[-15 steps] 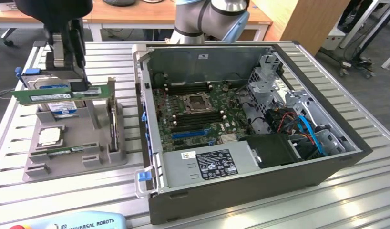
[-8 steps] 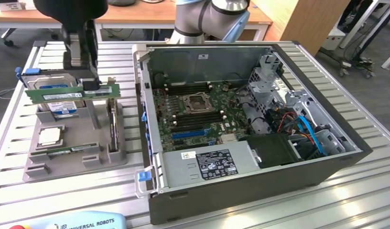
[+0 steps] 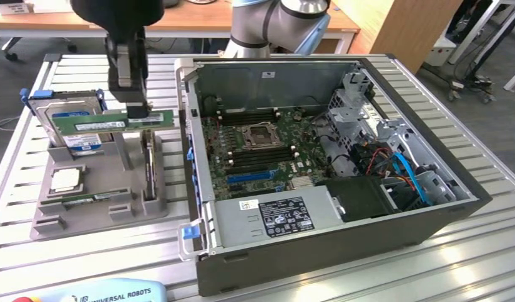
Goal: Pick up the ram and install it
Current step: 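Pick up the ram and move it above insertion slot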
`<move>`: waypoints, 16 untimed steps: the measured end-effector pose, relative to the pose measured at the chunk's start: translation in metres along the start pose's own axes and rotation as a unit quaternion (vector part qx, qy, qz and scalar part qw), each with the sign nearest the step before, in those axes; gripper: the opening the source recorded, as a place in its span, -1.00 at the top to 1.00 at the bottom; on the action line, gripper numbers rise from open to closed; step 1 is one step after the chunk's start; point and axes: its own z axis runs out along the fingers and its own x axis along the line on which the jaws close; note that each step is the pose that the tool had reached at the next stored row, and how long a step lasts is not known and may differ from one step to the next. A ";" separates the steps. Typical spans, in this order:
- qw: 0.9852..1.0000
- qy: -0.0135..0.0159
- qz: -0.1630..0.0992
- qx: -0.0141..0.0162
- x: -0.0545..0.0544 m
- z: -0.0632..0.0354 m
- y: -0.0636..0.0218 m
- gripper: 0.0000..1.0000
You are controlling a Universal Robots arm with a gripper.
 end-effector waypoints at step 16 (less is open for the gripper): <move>1.000 0.000 0.000 0.000 -0.001 -0.0011 -0.0253 0.77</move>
